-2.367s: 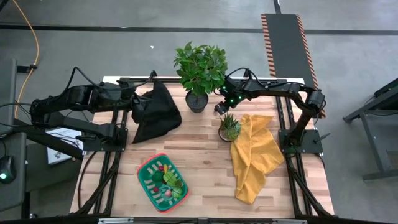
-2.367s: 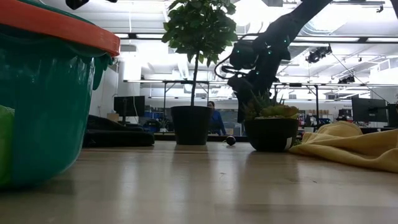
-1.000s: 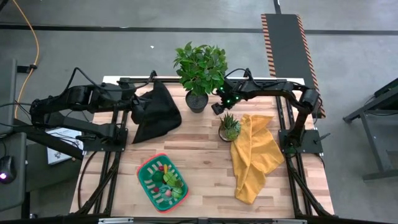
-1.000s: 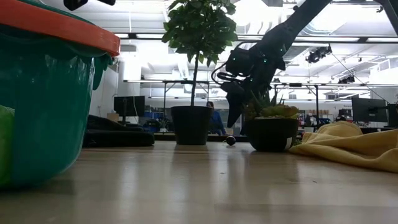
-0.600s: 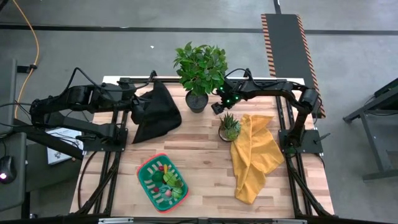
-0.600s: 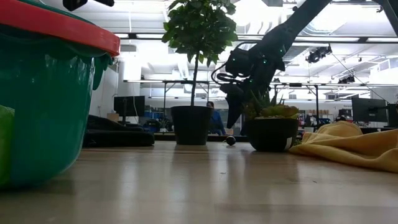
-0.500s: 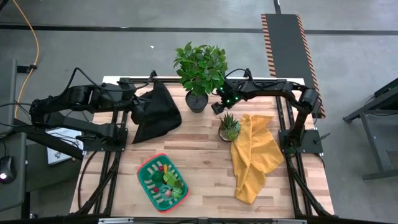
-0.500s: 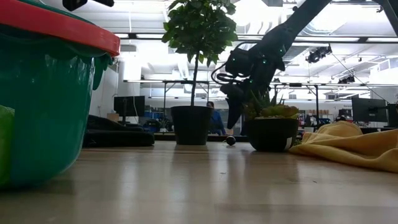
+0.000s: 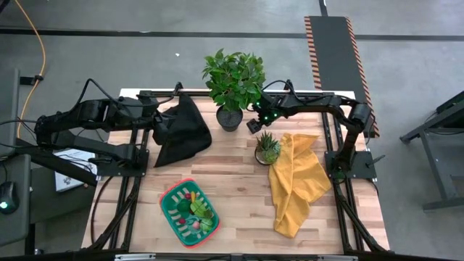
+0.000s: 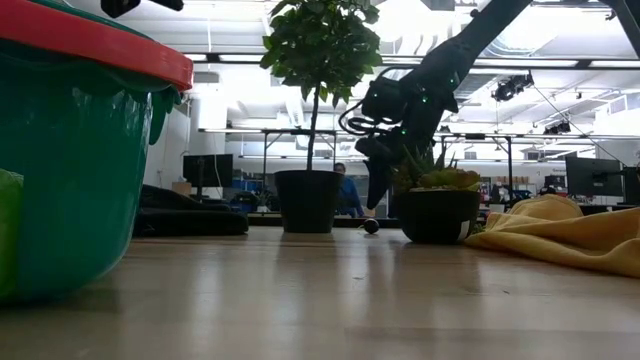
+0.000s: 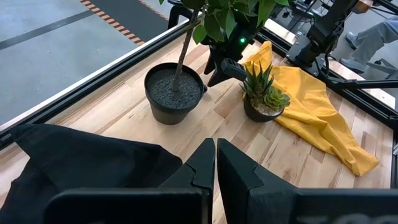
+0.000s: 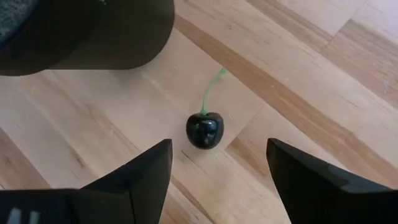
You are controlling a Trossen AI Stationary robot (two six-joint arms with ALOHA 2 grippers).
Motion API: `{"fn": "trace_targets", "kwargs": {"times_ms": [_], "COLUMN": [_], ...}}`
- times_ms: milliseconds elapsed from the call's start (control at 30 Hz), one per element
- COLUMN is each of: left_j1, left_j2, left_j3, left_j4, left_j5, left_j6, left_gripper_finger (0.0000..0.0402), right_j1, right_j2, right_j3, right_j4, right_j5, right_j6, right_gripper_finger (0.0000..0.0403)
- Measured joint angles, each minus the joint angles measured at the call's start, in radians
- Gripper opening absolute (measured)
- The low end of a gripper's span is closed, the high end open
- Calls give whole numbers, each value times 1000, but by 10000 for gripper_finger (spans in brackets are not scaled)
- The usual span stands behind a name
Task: Pick and placing Produce into tupperware
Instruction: Put the black cherry into the blue basket
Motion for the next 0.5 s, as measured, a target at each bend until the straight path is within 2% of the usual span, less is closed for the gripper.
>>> {"fn": "trace_targets", "kwargs": {"times_ms": [500], "left_j1": [0], "left_j2": [0], "left_j3": [0], "left_j4": [1], "left_j5": [0], "left_j6": [-3], "left_gripper_finger": [8], "right_j1": [27], "right_j2": [37], "right_j3": [44], "right_j4": [-32], "right_j5": [40], "right_j6": [-32], "right_gripper_finger": [252]}}
